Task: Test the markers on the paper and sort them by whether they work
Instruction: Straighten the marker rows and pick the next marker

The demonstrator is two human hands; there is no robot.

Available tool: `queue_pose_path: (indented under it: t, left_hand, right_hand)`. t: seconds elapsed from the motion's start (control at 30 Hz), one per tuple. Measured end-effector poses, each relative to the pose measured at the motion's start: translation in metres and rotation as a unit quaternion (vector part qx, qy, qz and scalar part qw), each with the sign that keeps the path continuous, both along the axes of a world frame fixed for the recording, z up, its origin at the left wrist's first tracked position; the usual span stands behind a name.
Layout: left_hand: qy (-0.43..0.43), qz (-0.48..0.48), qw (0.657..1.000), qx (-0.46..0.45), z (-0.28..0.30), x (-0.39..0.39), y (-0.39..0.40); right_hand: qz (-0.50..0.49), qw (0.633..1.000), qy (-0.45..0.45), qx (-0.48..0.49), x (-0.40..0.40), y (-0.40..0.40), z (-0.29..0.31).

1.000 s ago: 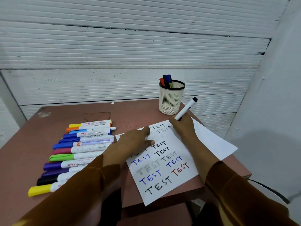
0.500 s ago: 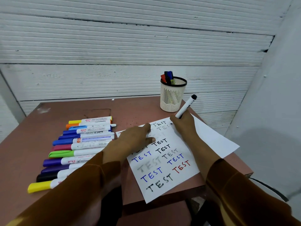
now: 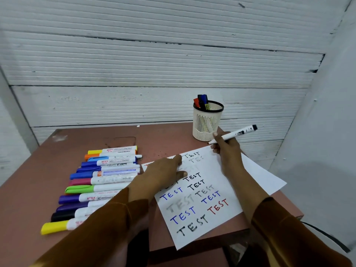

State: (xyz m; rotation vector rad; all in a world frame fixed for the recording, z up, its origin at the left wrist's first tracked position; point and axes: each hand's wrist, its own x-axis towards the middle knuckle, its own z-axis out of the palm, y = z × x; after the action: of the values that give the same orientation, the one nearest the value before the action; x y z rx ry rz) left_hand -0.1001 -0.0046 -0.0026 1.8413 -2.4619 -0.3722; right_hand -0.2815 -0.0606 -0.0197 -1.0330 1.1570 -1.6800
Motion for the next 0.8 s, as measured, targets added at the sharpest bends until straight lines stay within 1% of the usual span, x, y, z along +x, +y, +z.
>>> queue_pose_path:
  t: [0.03, 0.1, 0.17, 0.23, 0.33, 0.7, 0.8]
  left_hand:
    - [0.001, -0.001, 1.000, 0.000, 0.0002, -0.0001, 0.0002]
    - [0.003, -0.001, 1.000, -0.001, 0.0009, -0.0001, 0.0001]
    - [0.003, 0.002, 1.000, 0.001, 0.0015, -0.0003, 0.0001]
    - [0.001, 0.003, 1.000, 0.001, 0.0011, -0.0006, 0.0000]
    - [0.000, 0.005, 1.000, 0.002, 0.0003, -0.0009, -0.0006]
    - [-0.010, 0.009, 1.000, 0.000, -0.0001, -0.0016, -0.0022]
    - [-0.011, 0.007, 1.000, -0.001, 0.0000, -0.0015, -0.0023]
  right_hand:
    - [0.003, 1.000, -0.012, -0.007, -0.0007, -0.0001, 0.0011]
    - [-0.003, 1.000, 0.016, 0.004, -0.0007, -0.0014, 0.0014]
    - [-0.012, 0.995, 0.094, 0.034, 0.0002, -0.0020, -0.0007]
    - [-0.010, 0.984, 0.171, 0.043, 0.0018, -0.0009, -0.0034]
    - [-0.010, 0.973, 0.228, 0.038, 0.0032, 0.0015, -0.0054]
    - [0.007, 0.954, 0.298, 0.035, 0.0077, 0.0046, -0.0075]
    - [-0.007, 0.949, 0.314, 0.029, 0.0078, 0.0034, -0.0071]
